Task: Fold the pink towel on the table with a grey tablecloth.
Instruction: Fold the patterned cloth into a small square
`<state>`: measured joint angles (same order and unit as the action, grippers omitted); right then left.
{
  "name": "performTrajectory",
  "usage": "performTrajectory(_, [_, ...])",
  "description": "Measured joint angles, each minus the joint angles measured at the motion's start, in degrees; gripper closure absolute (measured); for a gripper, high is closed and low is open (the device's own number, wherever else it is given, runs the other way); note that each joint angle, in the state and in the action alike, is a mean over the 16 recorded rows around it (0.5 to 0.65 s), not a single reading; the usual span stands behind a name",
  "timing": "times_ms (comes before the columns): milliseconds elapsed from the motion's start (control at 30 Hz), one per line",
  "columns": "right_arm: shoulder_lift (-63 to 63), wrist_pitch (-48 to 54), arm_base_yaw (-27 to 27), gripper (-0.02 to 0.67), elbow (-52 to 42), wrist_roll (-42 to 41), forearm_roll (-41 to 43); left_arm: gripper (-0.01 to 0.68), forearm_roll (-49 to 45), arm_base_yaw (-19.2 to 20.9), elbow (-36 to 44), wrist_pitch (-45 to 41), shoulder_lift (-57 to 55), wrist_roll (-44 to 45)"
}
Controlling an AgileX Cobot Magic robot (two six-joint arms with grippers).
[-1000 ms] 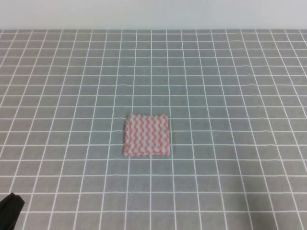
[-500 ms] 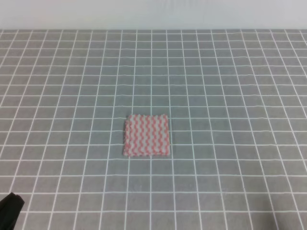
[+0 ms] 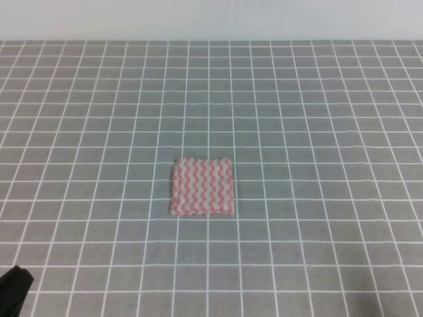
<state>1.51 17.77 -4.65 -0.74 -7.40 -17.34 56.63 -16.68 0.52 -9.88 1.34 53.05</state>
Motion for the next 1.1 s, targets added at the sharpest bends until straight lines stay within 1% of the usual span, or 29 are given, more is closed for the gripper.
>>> performTrajectory(167, [-0.14,0.11,0.01,0.665,0.17,-0.01,-0.03,0.674,-0.25,0.01,0.00,0.02,0.05,0.00])
performTrajectory(300, [-0.21,0.18,0.02,0.665,0.25,-0.02,-0.04,0.673,-4.07,0.09,0.09,0.21,0.22,-2.13])
performTrajectory(400, [-0.04,0.03,0.00,0.665,0.00,-0.03,-0.03,0.673,-10.64,0.56,0.09,0.18,0.22,-7.89])
performTrajectory(700, [0.08,-0.05,-0.01,0.665,-0.17,-0.07,-0.03,0.674,-41.44,4.43,0.07,-3.14,0.08,-37.71])
performTrajectory(833, [0.08,-0.01,-0.01,0.665,-0.08,-0.09,-0.07,0.674,-51.95,6.33,-0.11,-6.13,-0.16,-49.16])
performTrajectory(933, [-0.05,0.06,0.00,0.665,0.08,-0.09,-0.09,0.674,-56.13,7.34,-0.08,-8.06,-0.17,-53.56])
performTrajectory(1100, [-0.11,0.13,0.01,0.665,0.17,-0.10,-0.12,0.674,-57.38,7.93,0.16,-10.13,0.04,-54.24])
